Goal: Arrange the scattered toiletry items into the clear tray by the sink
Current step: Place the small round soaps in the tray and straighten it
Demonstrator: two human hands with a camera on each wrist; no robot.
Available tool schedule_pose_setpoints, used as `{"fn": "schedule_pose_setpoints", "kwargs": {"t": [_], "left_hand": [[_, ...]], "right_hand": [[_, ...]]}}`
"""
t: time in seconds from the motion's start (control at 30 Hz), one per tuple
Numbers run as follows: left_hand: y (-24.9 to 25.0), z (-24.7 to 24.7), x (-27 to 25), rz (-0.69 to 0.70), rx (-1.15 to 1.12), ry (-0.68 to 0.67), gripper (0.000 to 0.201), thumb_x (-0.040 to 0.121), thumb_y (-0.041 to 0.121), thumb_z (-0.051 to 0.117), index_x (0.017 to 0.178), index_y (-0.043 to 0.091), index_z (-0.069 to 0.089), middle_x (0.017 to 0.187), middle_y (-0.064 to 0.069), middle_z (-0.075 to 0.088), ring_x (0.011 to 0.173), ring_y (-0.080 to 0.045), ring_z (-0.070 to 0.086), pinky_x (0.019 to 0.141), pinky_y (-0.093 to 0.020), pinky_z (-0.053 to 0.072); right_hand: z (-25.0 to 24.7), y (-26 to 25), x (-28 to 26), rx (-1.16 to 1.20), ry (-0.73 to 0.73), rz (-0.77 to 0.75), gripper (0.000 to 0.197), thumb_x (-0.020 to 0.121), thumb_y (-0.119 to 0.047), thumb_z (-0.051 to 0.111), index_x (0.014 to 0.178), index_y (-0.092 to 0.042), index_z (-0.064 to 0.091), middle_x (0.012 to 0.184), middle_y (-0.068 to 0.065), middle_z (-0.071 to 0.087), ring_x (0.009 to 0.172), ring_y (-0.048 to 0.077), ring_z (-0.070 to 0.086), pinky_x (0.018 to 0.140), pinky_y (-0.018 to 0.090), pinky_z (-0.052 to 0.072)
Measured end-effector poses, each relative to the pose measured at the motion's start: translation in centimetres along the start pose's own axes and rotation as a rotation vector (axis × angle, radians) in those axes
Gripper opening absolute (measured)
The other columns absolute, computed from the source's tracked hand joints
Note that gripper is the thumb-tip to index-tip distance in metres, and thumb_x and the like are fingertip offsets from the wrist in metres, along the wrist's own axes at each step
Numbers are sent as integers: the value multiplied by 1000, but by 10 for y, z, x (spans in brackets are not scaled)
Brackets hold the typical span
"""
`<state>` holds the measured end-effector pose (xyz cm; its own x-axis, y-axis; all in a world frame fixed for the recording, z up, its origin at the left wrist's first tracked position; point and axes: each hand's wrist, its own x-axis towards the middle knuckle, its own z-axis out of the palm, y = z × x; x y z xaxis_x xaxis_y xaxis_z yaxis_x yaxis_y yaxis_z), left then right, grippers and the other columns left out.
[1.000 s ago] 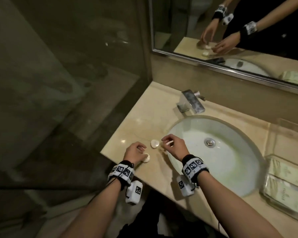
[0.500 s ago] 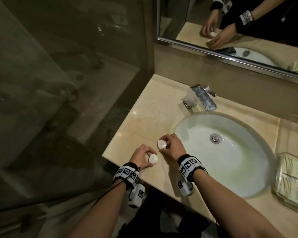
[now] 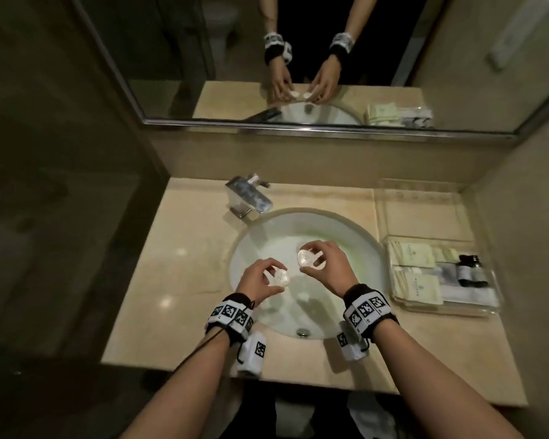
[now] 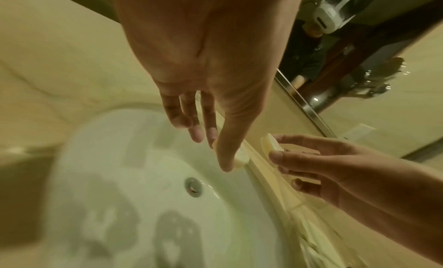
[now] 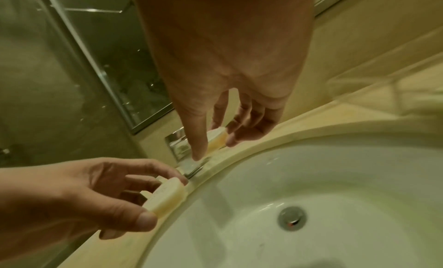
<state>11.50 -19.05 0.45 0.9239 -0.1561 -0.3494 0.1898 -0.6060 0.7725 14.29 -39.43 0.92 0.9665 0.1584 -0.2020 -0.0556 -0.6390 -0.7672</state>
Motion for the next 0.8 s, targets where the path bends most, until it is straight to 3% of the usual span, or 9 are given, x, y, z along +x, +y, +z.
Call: {"fn": "schedule_pose_setpoints", "kwargs": {"t": [0.1, 0.37, 0.53, 0.6, 0.67, 0.8], "left_hand": [[46, 38, 18, 68, -10, -45, 43, 64, 11, 82, 99, 30, 66, 100, -6, 64, 69, -14, 51, 69, -17, 45], [143, 134, 52, 148, -32, -115, 41, 67, 6, 81, 100, 22, 63, 93, 0, 62, 68, -15, 54, 74, -32, 52], [178, 176, 71, 169, -11, -105, 41, 69, 9, 81, 105, 16, 63, 90, -1, 63, 68, -13, 55, 60, -10, 45], [189, 189, 77, 162, 1, -109, 41, 70, 9, 80, 106, 13, 62, 93, -4, 64, 68, -14, 55, 56, -7, 44], [196, 199, 83, 150, 14, -111, 40, 71, 8, 79, 107, 10, 61, 94, -5, 62, 68, -14, 55, 54, -7, 44], [204, 208, 96, 150, 65, -90, 42, 72, 9, 79, 109, 6, 61, 110, -8, 55, 80, -19, 57, 59, -11, 43]], "right_hand": [[-51, 34, -18, 20, 89, 45, 44, 73, -18, 83, 112, -24, 64, 109, -1, 53, 75, 7, 60, 67, 5, 42], [-158, 123, -64, 69, 259, 155, 42, 75, -18, 81, 112, -26, 64, 112, -1, 53, 80, 12, 63, 68, 8, 46], [-205, 172, -77, 69, 391, 283, 42, 78, -11, 77, 118, -17, 63, 121, 6, 51, 79, 12, 60, 79, 19, 49], [-216, 186, -80, 89, 427, 345, 44, 77, -12, 79, 118, -14, 62, 121, 6, 52, 90, 18, 62, 90, 30, 53], [-221, 196, -80, 110, 438, 400, 45, 74, -19, 82, 115, -16, 63, 119, 6, 53, 96, 24, 64, 93, 40, 54], [-220, 206, -76, 131, 452, 433, 45, 73, -24, 83, 114, -17, 65, 117, 6, 57, 95, 26, 66, 90, 43, 55]]}}
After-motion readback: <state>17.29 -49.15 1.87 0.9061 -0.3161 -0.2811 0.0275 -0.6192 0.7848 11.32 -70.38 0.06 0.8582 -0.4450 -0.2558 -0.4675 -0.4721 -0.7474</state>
